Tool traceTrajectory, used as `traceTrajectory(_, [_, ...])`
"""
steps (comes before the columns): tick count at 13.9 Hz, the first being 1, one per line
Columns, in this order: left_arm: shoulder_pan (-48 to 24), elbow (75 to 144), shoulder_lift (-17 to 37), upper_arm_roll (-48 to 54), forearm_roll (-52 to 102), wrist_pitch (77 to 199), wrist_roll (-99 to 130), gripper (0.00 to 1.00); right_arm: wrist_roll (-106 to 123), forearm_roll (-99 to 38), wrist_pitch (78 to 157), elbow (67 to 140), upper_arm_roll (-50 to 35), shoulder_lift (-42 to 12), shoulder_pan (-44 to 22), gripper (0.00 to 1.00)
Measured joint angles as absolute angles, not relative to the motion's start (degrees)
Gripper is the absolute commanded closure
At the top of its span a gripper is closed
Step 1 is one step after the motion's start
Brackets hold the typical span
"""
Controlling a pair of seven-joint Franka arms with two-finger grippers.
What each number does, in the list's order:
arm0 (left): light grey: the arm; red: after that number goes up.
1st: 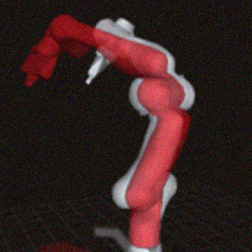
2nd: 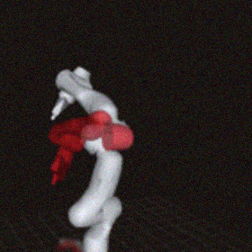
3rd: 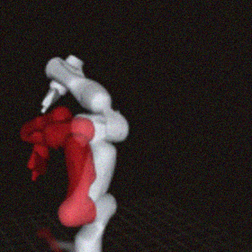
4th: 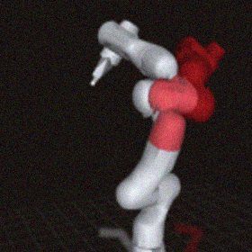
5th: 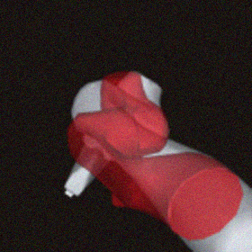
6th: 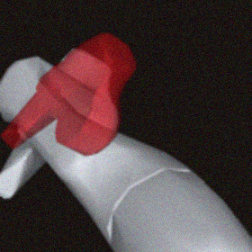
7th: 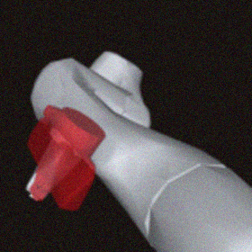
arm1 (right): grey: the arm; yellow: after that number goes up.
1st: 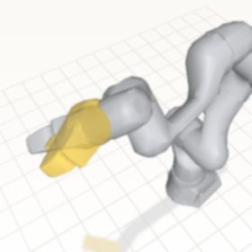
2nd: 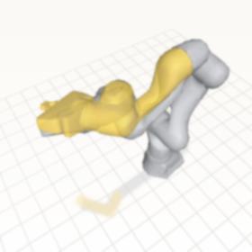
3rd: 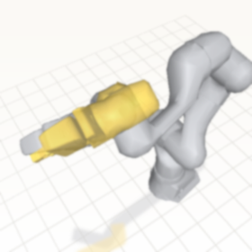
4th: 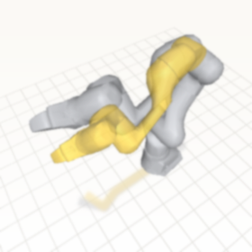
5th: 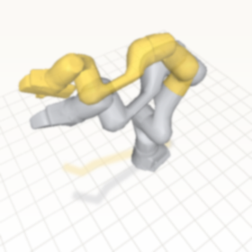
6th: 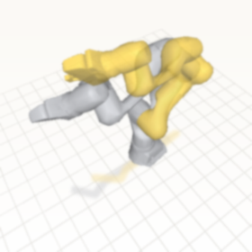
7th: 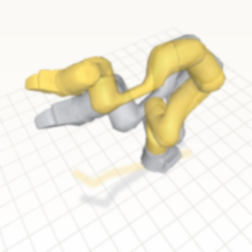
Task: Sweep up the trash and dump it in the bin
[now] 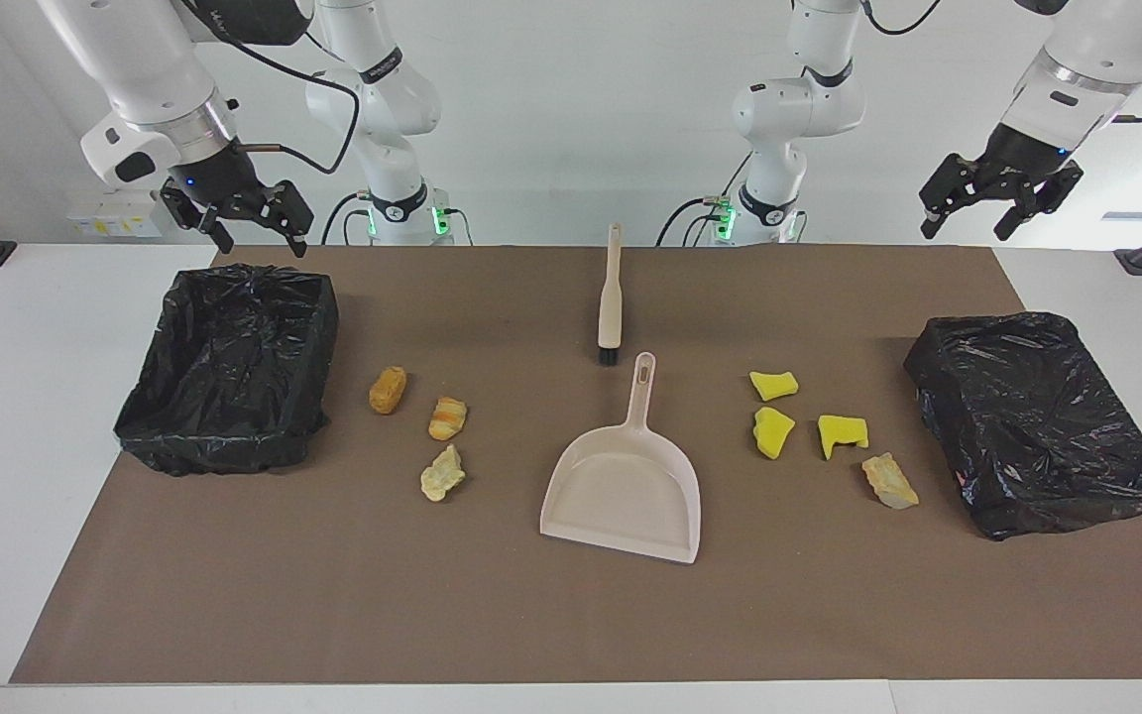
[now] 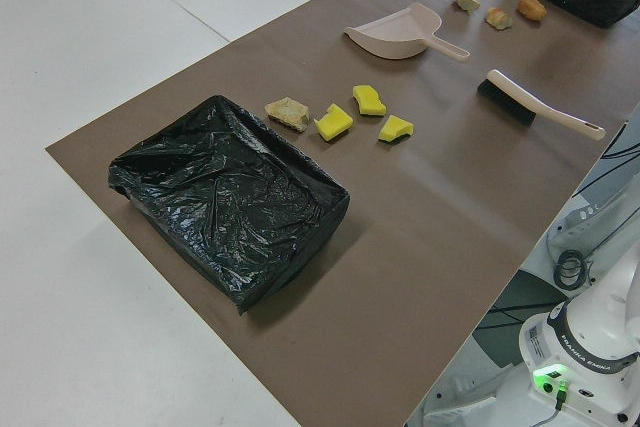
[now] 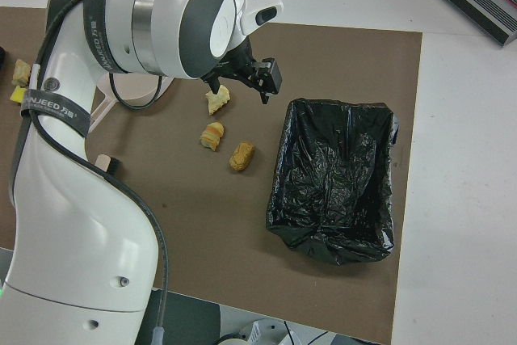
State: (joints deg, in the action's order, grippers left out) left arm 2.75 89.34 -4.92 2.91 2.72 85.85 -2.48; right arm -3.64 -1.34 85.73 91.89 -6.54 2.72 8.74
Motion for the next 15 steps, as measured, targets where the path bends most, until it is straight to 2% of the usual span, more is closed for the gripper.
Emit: traceTrajectory(15, [1.7, 90.3, -5.0, 4.2, 3.2, 85.2, -2.4, 0.0, -3.6, -1.3, 86.9, 92.3, -6.5, 3.0, 8.4, 0.0])
